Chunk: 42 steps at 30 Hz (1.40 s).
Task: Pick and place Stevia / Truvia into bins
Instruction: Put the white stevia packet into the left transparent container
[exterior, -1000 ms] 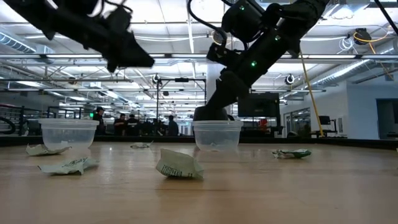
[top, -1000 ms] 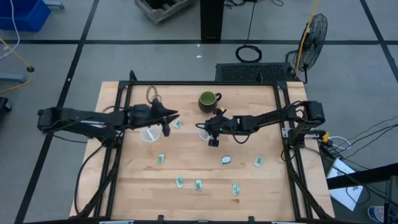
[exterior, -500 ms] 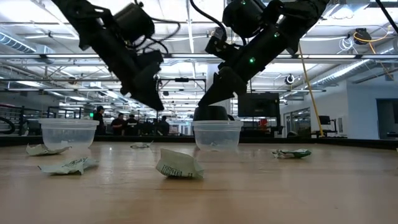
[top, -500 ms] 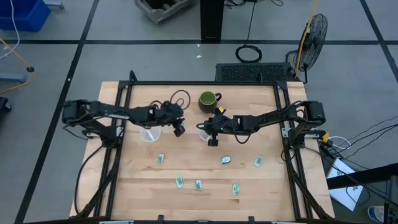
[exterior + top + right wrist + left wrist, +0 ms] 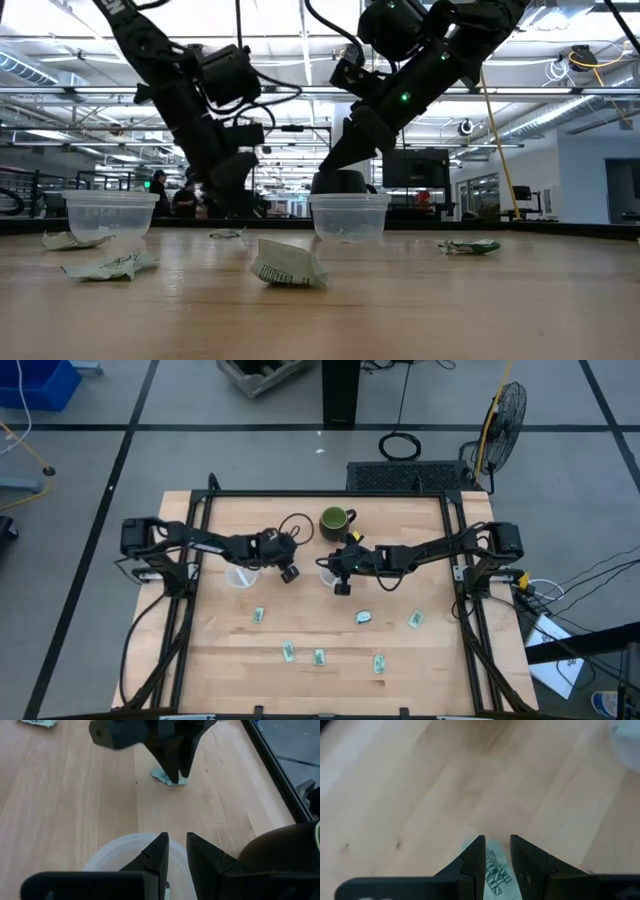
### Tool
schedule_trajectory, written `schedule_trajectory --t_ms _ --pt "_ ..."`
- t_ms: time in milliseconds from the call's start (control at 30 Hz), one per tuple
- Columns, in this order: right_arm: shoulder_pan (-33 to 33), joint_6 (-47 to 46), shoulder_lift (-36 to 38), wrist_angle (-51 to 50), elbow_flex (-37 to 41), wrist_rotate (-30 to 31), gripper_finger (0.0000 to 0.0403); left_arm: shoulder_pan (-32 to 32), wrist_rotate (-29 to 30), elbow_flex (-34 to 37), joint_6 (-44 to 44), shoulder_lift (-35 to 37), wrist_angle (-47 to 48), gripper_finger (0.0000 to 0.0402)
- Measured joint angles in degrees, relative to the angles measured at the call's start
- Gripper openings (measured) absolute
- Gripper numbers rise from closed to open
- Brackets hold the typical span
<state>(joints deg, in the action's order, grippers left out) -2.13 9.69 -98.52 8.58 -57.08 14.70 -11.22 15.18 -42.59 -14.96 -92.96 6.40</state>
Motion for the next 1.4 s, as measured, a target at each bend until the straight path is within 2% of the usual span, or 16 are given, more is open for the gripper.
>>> schedule_trajectory --t_ms 400,500,667,800,933,1067,1200,1400 --pt "0.0 0.0 0.0 -0.1 0.0 0.0 0.0063 0.1 2.3 -0.2 -0.8 -4.3 -0.7 0.0092" --pt "0.0 0.0 0.0 -0.1 0.0 0.0 0.0064 0.1 2.5 -0.2 -0.8 -4.3 -0.9 0.0072" --pt "0.0 0.0 0.0 -0.1 0.0 0.0 0.0063 0.0 4.4 -0.1 -0.7 -4.5 -0.9 0.0009" --pt "0.0 0.0 0.0 -0.1 0.0 0.0 0.0063 0.1 5.8 0.0 -0.7 -3.8 -1.8 0.0006" --pt "0.0 0.0 0.0 -0.1 0.0 0.0 0.0064 1.4 5.5 0.0 -0.3 0.5 -0.8 0.0005" --pt "0.0 0.0 0.0 -0.3 0.0 0.0 0.0063 3.9 5.5 0.0 -0.2 9.0 2.6 0.0004" --pt "0.0 -1.5 0.0 -0.3 0.0 0.0 0.0063 7.3 5.8 0.0 -1.5 19.1 9.8 0.0007" --pt "0.0 -2.0 0.0 -0.3 0.0 0.0 0.0063 13.1 10.4 0.0 -8.7 30.9 28.2 0.0003"
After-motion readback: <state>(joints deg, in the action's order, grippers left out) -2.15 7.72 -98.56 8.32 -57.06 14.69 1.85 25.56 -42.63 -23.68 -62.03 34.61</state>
